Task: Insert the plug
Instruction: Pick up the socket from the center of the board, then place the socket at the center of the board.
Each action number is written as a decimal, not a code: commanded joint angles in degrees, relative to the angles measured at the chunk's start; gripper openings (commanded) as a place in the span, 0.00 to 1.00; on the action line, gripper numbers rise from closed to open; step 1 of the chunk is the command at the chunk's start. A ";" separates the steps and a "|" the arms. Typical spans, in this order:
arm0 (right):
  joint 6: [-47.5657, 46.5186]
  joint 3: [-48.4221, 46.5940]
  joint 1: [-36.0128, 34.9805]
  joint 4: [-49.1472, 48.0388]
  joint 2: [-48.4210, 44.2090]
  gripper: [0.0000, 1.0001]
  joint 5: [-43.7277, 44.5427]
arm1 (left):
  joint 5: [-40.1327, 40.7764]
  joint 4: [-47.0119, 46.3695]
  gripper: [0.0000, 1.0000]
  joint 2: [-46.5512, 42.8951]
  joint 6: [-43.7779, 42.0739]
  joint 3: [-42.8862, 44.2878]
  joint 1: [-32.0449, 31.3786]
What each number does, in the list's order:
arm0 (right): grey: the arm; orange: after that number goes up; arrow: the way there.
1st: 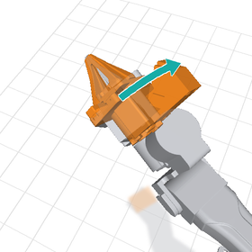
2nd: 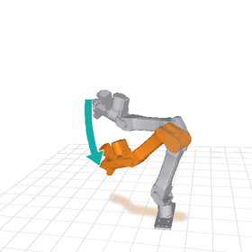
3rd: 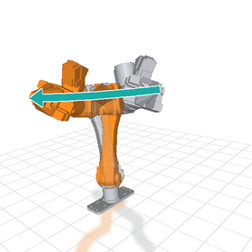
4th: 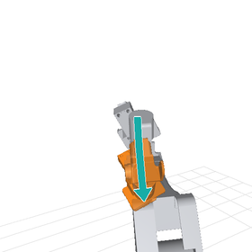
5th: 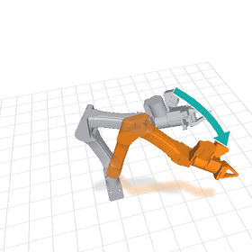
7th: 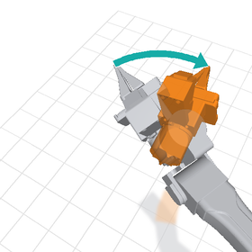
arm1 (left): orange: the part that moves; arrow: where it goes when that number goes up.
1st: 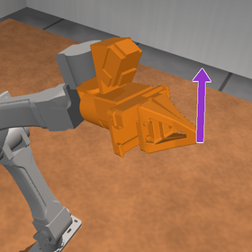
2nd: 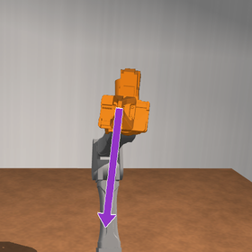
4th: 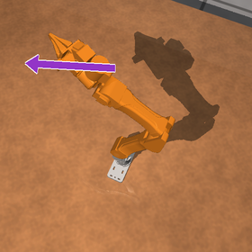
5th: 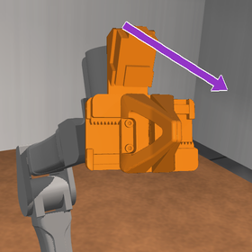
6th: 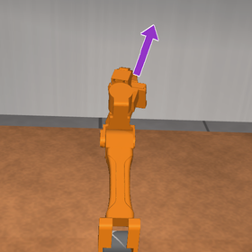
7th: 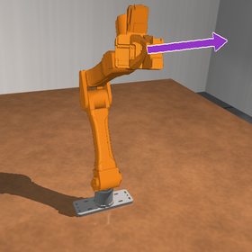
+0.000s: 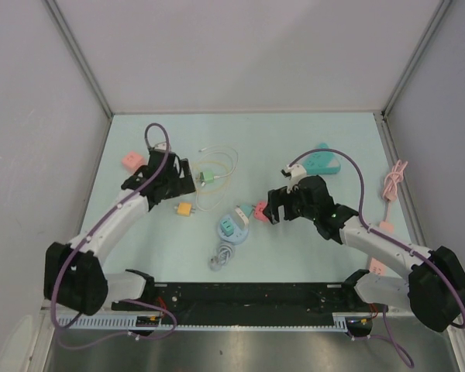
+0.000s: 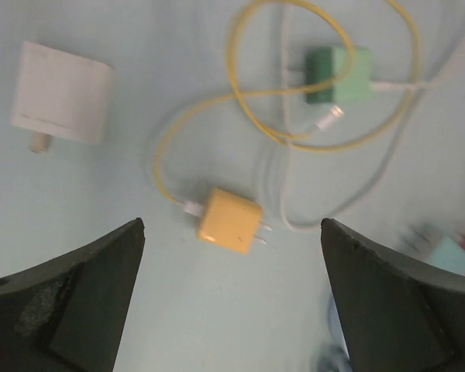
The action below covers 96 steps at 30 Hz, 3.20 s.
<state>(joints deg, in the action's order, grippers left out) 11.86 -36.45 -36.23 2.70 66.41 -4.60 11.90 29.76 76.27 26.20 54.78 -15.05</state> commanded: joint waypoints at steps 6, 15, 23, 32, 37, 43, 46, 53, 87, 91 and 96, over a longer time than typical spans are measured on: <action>-2.19 -2.13 -7.27 -1.03 -0.41 0.93 -1.91 | -1.96 -0.40 1.00 -13.78 7.12 -9.60 -15.35; 1.32 -2.93 -17.19 0.29 0.73 0.91 1.70 | 2.58 2.14 0.99 -19.75 6.85 -12.60 -26.70; -0.34 -9.85 -28.54 -0.15 12.33 0.84 10.47 | 13.75 5.13 1.00 -27.39 6.15 -10.14 -24.77; -4.03 -17.78 -32.15 2.65 26.22 0.65 14.71 | 15.08 4.79 1.00 -33.73 0.53 -11.80 -12.82; -4.65 -20.68 -33.64 5.21 29.30 0.50 14.09 | 14.73 1.97 1.00 -34.08 -2.99 -12.77 -8.07; -5.27 -22.79 -35.93 9.86 30.97 0.20 13.65 | 9.91 -1.37 1.00 -34.08 -3.87 -14.62 -2.27; -6.40 -23.67 -36.72 11.79 29.83 0.00 13.92 | 7.44 -2.68 1.00 -34.69 -4.13 -14.88 0.10; -11.15 -29.47 -37.34 17.07 18.50 0.00 11.99 | 6.21 -3.39 1.00 -36.10 -4.66 -15.06 1.95; -25.48 -62.67 14.52 5.28 53.71 0.00 9.96 | 1.20 -5.06 1.00 -37.51 -3.87 -16.20 4.24; -23.55 -70.16 15.66 12.15 59.35 0.29 9.53 | 0.76 -5.15 1.00 -37.42 -3.87 -16.20 4.41; -18.81 -68.85 15.93 14.61 55.59 0.68 5.22 | -0.12 -5.32 1.00 -37.51 -3.87 -16.20 4.33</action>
<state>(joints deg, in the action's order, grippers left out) -10.02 -102.69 -20.45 15.29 126.54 3.20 13.06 26.63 39.59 22.44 38.68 -11.22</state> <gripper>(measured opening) 0.589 0.996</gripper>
